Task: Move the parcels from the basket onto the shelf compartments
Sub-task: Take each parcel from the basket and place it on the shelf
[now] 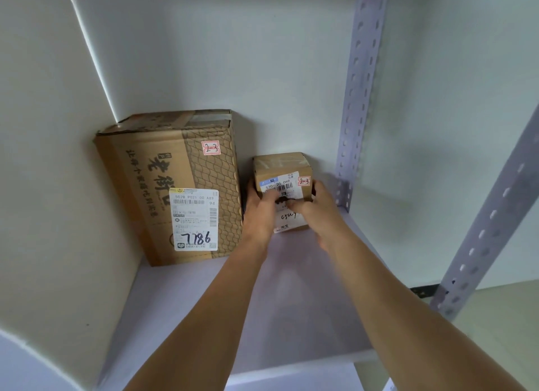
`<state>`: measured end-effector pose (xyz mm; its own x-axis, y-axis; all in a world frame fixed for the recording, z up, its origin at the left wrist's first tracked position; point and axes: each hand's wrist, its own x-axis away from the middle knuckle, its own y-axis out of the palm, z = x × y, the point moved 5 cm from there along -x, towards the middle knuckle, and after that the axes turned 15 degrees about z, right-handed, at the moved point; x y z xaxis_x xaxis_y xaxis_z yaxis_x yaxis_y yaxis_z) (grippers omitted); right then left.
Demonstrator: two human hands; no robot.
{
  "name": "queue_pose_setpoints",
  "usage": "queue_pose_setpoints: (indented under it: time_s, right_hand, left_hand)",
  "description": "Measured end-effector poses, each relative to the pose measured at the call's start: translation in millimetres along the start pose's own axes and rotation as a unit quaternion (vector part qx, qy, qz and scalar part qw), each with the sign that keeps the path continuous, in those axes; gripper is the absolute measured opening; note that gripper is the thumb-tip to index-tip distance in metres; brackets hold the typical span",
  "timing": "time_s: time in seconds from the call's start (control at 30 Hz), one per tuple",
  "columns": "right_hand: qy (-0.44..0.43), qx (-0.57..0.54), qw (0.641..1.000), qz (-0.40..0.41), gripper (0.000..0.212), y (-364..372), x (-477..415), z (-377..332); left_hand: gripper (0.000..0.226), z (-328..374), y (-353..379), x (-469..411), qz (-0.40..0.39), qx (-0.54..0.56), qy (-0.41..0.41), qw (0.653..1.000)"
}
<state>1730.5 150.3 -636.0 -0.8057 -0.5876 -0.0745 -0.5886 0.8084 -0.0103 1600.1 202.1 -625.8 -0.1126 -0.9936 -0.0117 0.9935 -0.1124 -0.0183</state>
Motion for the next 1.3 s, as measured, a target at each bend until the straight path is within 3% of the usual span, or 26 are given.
queue_pose_setpoints:
  time_s: [0.1, 0.2, 0.3, 0.37, 0.5, 0.77, 0.9, 0.97, 1.07, 1.2, 1.23, 1.3]
  right_hand:
    - [0.078, -0.054, 0.995, -0.002, 0.06, -0.6, 5.5, -12.9]
    - [0.138, -0.087, 0.985, 0.047, 0.048, 2.6, 7.6, -23.6]
    - [0.148, -0.064, 0.986, 0.049, 0.063, 10.8, 7.4, -31.5]
    - [0.152, -0.051, 0.986, 0.05, 0.07, 12.4, 8.6, -33.8]
    - [0.144, -0.049, 0.986, 0.066, 0.055, 11.5, 7.0, -32.5]
    - [0.139, -0.064, 0.986, 0.066, 0.045, 13.2, 4.6, -31.3]
    - [0.139, -0.053, 0.987, 0.057, 0.064, 14.2, 6.5, -29.4]
    - [0.136, -0.047, 0.988, 0.055, 0.076, 13.7, 6.9, -29.7]
    - [0.136, -0.052, 0.988, 0.048, 0.078, 10.5, 10.8, -36.3]
    - [0.168, -0.075, 0.983, 0.015, 0.111, 7.6, 5.9, -38.9]
    - [0.159, -0.074, 0.984, 0.015, 0.108, 4.5, 5.4, -43.1]
    - [0.15, -0.074, 0.985, 0.035, 0.074, -7.5, 26.0, -71.4]
  left_hand:
    - [0.082, 10.6, 2.9, 2.1, -0.017, 0.054, -0.068, 0.996]
    - [0.108, 18.4, 6.6, 2.1, 0.002, 0.051, -0.094, 0.994]
    - [0.117, 17.4, 11.1, -4.4, 0.018, 0.061, -0.115, 0.991]
    - [0.115, 13.3, 13.3, -12.9, 0.036, 0.058, -0.115, 0.991]
    - [0.109, 11.3, 14.5, -15.7, 0.054, 0.036, -0.112, 0.992]
    - [0.094, 13.2, 17.4, -16.2, 0.054, 0.041, -0.105, 0.992]
    - [0.094, 10.2, 15.1, -15.2, 0.06, 0.035, -0.097, 0.993]
    - [0.084, 18.6, 10.7, -3.1, 0.044, 0.031, -0.094, 0.994]
    - [0.073, 27.4, 6.7, 4.3, 0.025, 0.043, -0.101, 0.994]
    - [0.111, 39.7, 4.0, 14.4, 0.025, 0.061, -0.147, 0.987]
    - [0.119, 42.1, 4.3, 15.6, 0.026, 0.055, -0.153, 0.986]
    - [0.125, 44.4, 4.2, 16.7, 0.025, 0.043, -0.168, 0.985]
